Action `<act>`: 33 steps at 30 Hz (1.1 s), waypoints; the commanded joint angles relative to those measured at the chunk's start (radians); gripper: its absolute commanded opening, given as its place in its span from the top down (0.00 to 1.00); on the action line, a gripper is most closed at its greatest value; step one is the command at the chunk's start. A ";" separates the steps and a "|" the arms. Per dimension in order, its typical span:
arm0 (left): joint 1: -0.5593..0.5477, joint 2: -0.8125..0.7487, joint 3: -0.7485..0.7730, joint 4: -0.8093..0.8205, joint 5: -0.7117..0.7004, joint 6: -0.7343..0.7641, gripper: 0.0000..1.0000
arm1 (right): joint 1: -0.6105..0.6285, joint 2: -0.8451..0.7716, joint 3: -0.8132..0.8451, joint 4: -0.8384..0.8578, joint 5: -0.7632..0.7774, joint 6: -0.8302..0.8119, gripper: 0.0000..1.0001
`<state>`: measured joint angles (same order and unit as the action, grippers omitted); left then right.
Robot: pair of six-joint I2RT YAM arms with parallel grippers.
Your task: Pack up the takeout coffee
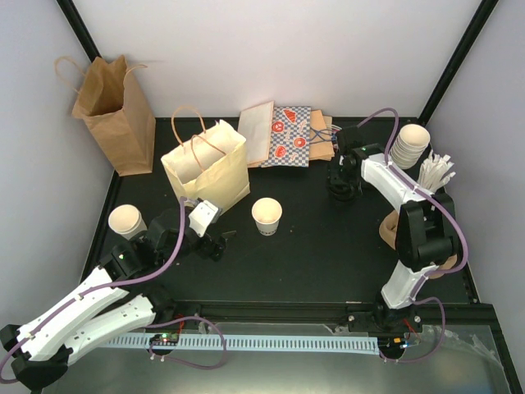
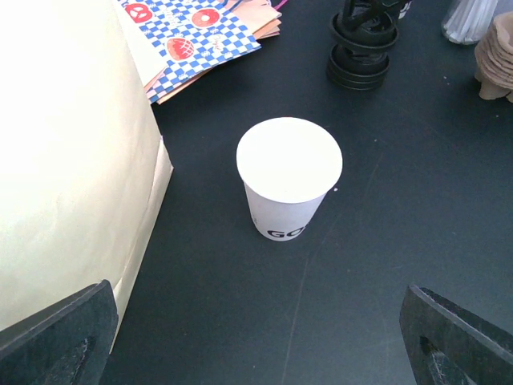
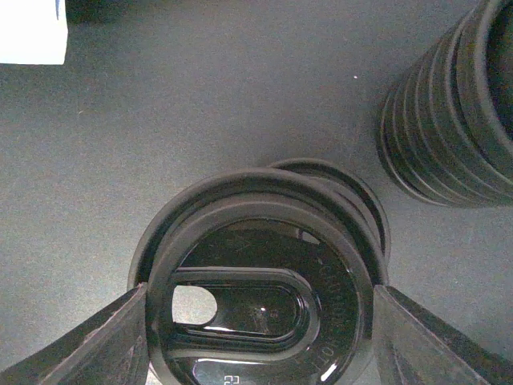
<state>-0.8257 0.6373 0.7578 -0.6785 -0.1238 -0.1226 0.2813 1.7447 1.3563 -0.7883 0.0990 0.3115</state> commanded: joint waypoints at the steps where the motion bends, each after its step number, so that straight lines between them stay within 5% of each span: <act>1: 0.004 0.003 0.003 0.028 0.021 0.006 0.01 | 0.005 -0.007 0.028 -0.020 0.024 -0.016 0.29; 8: 0.005 0.008 0.003 0.031 0.023 0.005 0.01 | 0.029 -0.051 0.015 -0.046 0.034 -0.015 0.29; 18: 0.006 0.041 0.034 0.004 0.016 -0.051 0.01 | 0.227 -0.281 -0.132 -0.060 0.027 0.006 0.29; 33: 0.163 0.067 -0.036 0.131 0.221 -0.414 0.01 | 0.439 -0.533 -0.265 0.015 -0.154 -0.117 0.30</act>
<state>-0.6994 0.7010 0.7364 -0.6312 -0.0048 -0.4271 0.6868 1.2232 1.1046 -0.8089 0.0029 0.2531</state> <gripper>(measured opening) 0.989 0.714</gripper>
